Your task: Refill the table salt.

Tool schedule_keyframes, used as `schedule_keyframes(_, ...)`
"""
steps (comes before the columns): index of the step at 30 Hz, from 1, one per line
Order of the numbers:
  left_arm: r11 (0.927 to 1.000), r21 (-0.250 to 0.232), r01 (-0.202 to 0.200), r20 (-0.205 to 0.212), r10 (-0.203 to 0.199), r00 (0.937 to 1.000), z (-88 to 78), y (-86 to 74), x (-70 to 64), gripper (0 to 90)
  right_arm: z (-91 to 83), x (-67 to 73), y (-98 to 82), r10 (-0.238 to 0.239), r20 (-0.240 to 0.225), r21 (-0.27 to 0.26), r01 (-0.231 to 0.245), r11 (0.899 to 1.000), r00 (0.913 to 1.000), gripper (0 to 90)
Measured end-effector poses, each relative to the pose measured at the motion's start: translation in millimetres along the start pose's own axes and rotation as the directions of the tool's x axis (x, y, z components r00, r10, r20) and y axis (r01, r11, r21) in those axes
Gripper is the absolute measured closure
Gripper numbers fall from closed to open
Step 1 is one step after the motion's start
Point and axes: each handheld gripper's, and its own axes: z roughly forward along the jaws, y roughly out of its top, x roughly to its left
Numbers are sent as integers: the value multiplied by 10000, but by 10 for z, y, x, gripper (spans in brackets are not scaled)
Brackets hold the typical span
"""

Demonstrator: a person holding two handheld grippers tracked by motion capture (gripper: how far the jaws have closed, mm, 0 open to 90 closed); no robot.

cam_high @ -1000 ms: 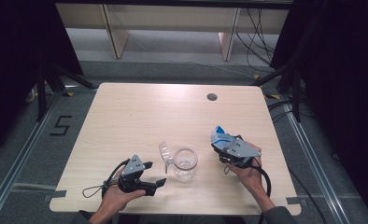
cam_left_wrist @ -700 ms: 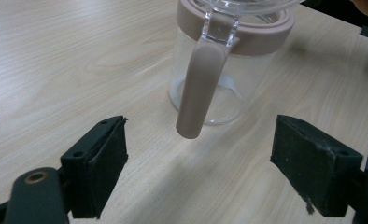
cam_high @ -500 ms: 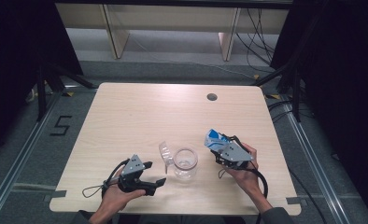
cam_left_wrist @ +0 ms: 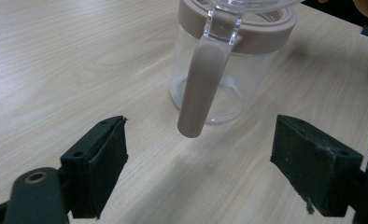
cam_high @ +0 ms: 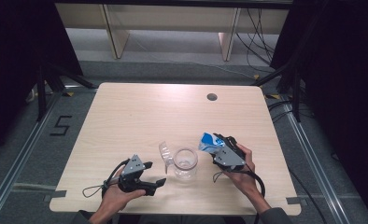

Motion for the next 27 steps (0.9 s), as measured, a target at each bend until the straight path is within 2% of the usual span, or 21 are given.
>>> schedule_keyframes(1,10000,0,0,0,0,10000,0,0,0,176,0,0,0,0,0,0,0,10000,10000,459)
schedule_keyframes(2,10000,-61,48,-109,-48,9999,-2,-1,-8,176,0,9,10,-218,34,70,218,9997,9998,459)
schedule_keyframes(6,10000,-65,45,-28,-45,10000,-2,-1,-4,176,6,40,28,-833,147,258,829,9962,9964,459)
schedule_keyframes(12,10000,-27,29,-8,-29,10000,-6,1,-1,176,7,76,49,-1148,130,360,1142,9928,9933,460)
schedule_keyframes(17,10000,-63,55,-28,-55,10000,-3,-1,-6,176,5,104,69,-1544,258,427,1532,9873,9877,461)
schedule_keyframes(18,9999,-137,95,-22,-96,10000,1,-2,-12,176,3,104,78,-1791,372,439,1774,9832,9831,461)
schedule_keyframes(21,10000,-71,49,-36,-49,10000,-2,-2,-7,176,2,114,82,-1815,369,487,1797,9825,9827,461)
schedule_keyframes(22,10000,-72,46,-30,-47,10000,-2,-2,-8,176,6,118,87,-1959,440,533,1935,9797,9796,461)
schedule_keyframes(26,10000,-76,15,-118,-16,9999,-1,-3,-11,176,0,122,96,-2010,461,565,1983,9785,9785,462)
schedule_keyframes(27,10000,-76,15,-118,-16,9999,-1,-3,-11,176,-1,122,100,-2125,535,624,2091,9759,9757,462)
